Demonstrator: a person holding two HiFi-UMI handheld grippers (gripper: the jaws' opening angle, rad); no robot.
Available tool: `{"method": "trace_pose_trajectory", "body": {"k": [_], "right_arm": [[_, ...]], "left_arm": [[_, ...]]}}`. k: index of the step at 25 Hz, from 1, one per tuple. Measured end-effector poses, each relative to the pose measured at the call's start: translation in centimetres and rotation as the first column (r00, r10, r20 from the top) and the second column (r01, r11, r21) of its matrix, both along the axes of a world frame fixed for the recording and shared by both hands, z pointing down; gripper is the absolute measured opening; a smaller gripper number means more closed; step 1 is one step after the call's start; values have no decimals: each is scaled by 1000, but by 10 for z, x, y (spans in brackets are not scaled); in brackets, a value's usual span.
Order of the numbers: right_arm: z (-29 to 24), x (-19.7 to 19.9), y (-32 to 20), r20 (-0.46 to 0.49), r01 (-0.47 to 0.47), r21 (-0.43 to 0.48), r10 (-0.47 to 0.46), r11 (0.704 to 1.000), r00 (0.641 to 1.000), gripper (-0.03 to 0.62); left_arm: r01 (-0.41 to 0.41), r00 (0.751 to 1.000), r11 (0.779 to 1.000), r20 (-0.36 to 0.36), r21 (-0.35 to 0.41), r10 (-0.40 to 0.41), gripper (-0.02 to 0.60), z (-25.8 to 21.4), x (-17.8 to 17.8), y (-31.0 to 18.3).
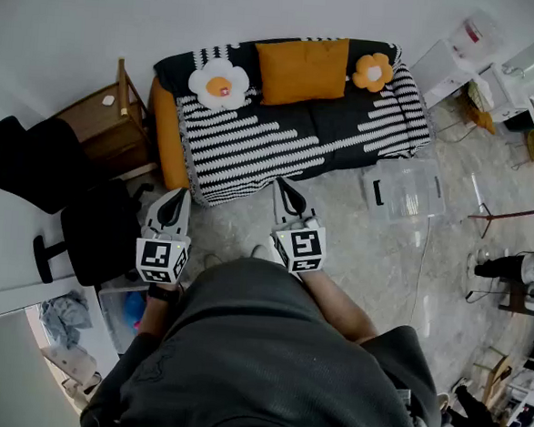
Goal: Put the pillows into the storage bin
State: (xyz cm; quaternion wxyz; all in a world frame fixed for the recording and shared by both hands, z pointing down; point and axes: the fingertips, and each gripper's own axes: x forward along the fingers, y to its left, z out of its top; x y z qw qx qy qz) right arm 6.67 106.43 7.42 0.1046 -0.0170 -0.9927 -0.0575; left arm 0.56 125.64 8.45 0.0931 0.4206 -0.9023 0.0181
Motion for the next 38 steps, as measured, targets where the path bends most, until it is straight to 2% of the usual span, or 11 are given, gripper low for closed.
{"method": "trace_pose_trajectory", "body": {"k": [16, 17, 19, 20, 21, 30, 38], "right_arm": [[1, 4, 0, 9, 25, -17, -25, 1000, 1000, 7], [2, 5, -2, 8, 25, -15, -25, 1000, 1000, 59], [5, 7, -6, -6, 30, -4, -30, 1000, 1000, 213], [5, 7, -8, -8, 37, 2, -37, 999, 999, 267], [5, 8, -8, -8, 47, 5, -47, 999, 999, 281], [11, 19, -28, -1, 95, -2, -95, 995, 995, 281], [16, 25, -55, -7, 111, -20, -112, 994, 994, 281]], "left_arm": [[-3, 1000, 1000, -9, -1, 3, 3, 2, 7, -4], [-3, 1000, 1000, -9, -1, 3, 3, 2, 8, -5], [-4, 1000, 1000, -6, -5, 4, 3, 1, 9, -9], [-3, 1000, 1000, -5, -7, 3, 3, 0, 10, -10], [-2, 1000, 1000, -6, -10, 2, 3, 1, 11, -12], [17, 1000, 1000, 1, -26, -17, 3, 5, 20, -34], [67, 998, 997, 0, -37, -67, 3, 9, 29, -51]]}}
